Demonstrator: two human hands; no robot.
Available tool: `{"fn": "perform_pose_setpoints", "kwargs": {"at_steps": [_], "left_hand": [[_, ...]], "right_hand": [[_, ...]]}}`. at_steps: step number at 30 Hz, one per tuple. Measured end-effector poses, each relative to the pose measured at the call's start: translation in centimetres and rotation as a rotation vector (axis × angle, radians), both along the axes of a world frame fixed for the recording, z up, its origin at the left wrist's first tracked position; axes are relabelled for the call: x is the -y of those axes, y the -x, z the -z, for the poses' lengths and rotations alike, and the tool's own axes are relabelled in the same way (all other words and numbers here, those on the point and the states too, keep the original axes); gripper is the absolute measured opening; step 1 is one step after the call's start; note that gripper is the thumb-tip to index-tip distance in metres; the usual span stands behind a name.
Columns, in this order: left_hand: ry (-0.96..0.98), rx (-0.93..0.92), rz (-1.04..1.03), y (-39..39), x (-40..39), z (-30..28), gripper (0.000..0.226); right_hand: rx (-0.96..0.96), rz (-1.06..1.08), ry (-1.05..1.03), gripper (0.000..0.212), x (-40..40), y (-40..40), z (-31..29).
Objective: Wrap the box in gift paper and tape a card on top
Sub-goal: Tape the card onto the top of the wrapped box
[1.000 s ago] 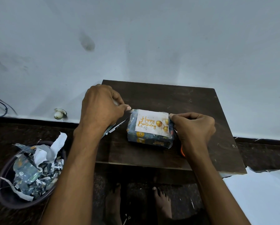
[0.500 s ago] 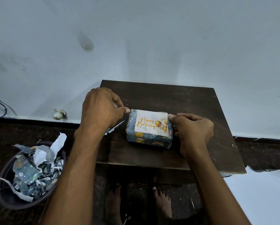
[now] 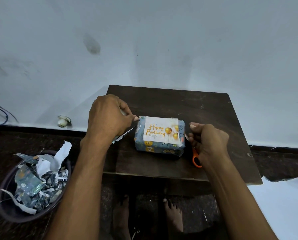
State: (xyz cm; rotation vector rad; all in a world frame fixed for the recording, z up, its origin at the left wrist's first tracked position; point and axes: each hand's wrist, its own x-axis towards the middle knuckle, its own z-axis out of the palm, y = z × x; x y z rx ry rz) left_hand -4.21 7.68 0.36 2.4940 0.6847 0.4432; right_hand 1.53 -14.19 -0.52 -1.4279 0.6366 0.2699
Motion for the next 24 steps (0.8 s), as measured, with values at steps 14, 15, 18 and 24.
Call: {"fn": "perform_pose_setpoints", "kwargs": {"at_steps": [14, 15, 18, 24], "left_hand": [[0.063, 0.031, -0.007, 0.1, -0.2, 0.1, 0.018], [0.065, 0.031, -0.008, 0.1, -0.2, 0.1, 0.018], [0.066, 0.031, -0.003, 0.1, -0.3, 0.2, 0.018], [0.078, 0.042, 0.006, 0.2, -0.6, 0.4, 0.016]], "right_hand": [[0.302, -0.697, 1.123, 0.006, 3.8, 2.0, 0.5], [0.301, -0.713, 1.123, 0.007, 3.7, 2.0, 0.4], [0.294, -0.751, 1.160, 0.017, 3.7, 2.2, -0.1], [0.223, -0.891, 1.286, 0.031, 3.4, 2.5, -0.3]]}}
